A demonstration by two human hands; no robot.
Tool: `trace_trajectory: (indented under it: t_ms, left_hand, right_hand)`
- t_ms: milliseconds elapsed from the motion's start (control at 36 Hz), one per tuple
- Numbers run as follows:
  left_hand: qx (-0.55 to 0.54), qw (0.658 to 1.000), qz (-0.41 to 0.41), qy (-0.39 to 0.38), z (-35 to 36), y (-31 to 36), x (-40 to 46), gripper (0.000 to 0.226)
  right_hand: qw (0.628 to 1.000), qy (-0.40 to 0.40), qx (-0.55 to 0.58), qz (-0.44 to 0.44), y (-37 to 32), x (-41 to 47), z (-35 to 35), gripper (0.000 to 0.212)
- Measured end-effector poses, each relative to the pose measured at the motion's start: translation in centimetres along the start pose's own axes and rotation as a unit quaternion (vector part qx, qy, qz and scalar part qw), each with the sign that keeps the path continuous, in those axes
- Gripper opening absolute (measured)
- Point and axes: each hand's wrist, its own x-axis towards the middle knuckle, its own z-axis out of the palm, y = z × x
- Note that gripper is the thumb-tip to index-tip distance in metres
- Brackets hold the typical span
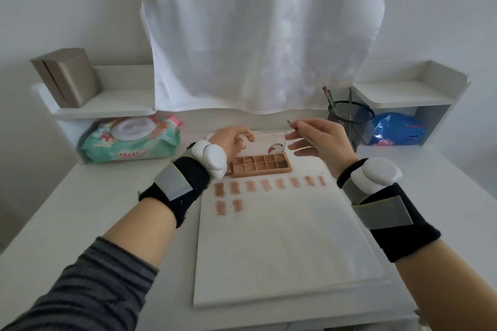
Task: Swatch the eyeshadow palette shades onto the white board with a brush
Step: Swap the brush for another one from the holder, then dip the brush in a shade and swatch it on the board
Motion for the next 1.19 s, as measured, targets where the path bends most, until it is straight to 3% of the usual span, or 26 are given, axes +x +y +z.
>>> trace_trajectory:
  t_ms: [111, 361, 722, 1000, 1194]
  left_hand:
    - [-0.022, 1.0, 0.017, 0.011, -0.4, -0.2, -0.2, 0.028]
    - [-0.051, 0.996, 0.037, 0.055, -1.7, 0.3, -0.4, 0.031]
    - [-0.068, 0.996, 0.041, 0.05, 1.4, -0.4, 0.1, 0.032]
    - [-0.139, 0.988, 0.032, 0.062, 2.2, -1.9, -0.1, 0.019]
    - [-0.176, 0.981, 0.038, 0.069, 2.5, -2.3, 0.0, 0.019]
  right_hand:
    - [0.997, -0.018, 0.078, 0.015, 0.5, -0.3, 0.0, 0.022]
    - [0.996, 0.039, 0.059, -0.058, 0.2, -0.6, 0.8, 0.015]
    - [0.968, 0.167, -0.151, -0.113, 4.0, 0.1, 0.6, 0.014]
    - [0.95, 0.159, -0.235, -0.129, 5.3, 0.3, 1.0, 0.019]
    - [0.952, 0.134, -0.239, -0.134, 5.4, 0.3, 1.1, 0.011]
